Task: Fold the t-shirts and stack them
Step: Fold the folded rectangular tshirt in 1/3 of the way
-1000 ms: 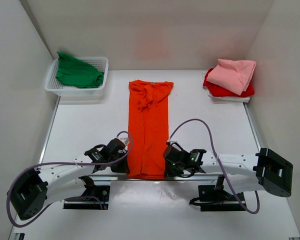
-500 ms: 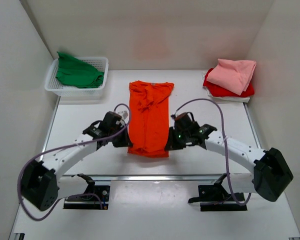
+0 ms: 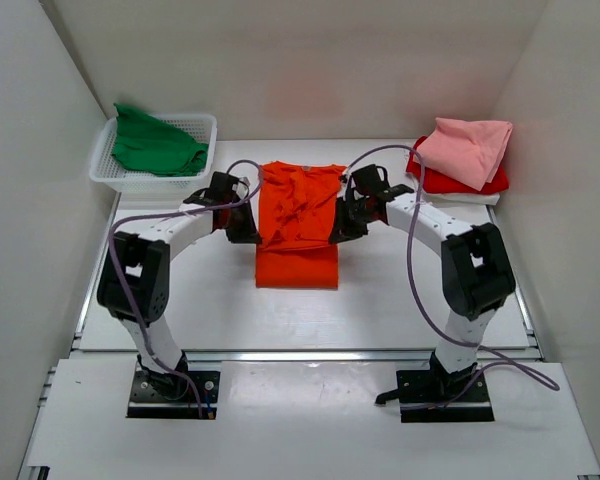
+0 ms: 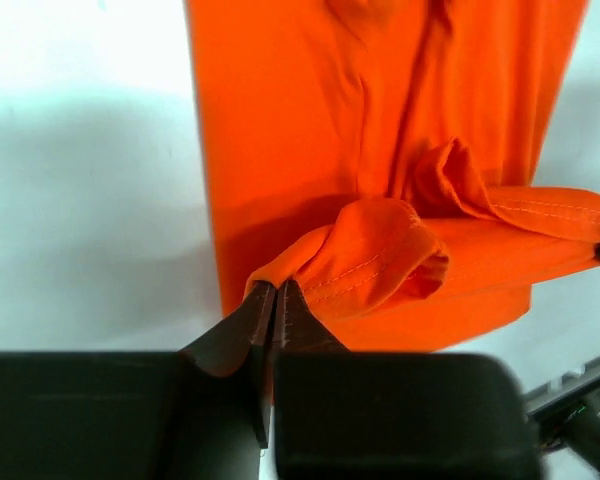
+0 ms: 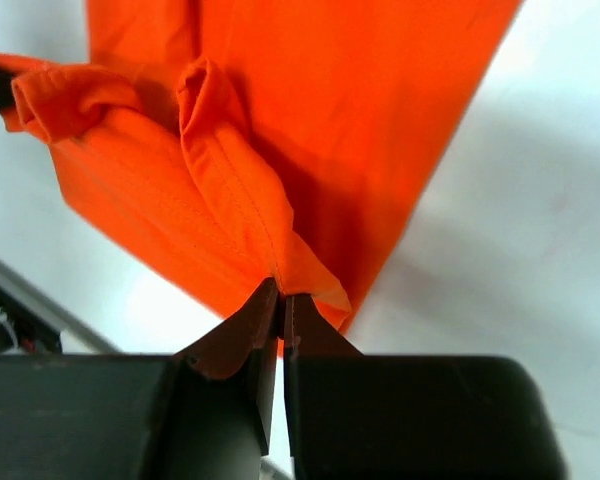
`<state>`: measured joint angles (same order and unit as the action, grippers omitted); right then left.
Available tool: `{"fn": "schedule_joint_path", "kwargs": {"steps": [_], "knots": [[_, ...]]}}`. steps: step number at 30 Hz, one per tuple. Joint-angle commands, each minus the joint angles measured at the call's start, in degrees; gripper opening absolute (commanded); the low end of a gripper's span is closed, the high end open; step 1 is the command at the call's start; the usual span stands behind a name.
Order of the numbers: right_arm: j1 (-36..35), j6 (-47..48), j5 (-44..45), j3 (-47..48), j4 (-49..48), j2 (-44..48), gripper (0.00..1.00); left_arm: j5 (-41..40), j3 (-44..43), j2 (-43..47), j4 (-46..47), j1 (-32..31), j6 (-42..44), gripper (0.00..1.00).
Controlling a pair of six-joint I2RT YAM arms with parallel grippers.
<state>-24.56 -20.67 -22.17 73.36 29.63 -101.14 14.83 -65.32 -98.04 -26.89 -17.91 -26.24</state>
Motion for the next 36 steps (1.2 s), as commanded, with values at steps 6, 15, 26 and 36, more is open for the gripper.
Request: {"fn": "schedule_joint_path", "kwargs": {"steps": [6, 15, 26, 36], "knots": [[5.39, 1.26, 5.99, 9.88, -7.45, -6.89, 0.32, 6.16, -8.59, -7.34, 14.29, 4.72, -5.73, 0.39], [3.12, -4.64, 15.04, -5.83, -10.47, 5.68, 0.44, 7.07, 2.89, 2.76, 15.74, 4.04, -4.89, 0.51], [-13.23, -19.94, 26.84, -30.38, -19.96, 19.76, 0.45, -18.69, 32.0, 22.63, 19.86, -11.7, -7.42, 0.58], [-14.65, -21.35, 23.49, -27.93, -24.71, 10.27, 0.46, -19.94, 32.46, 15.53, 28.48, -11.71, -9.97, 0.57]]}}
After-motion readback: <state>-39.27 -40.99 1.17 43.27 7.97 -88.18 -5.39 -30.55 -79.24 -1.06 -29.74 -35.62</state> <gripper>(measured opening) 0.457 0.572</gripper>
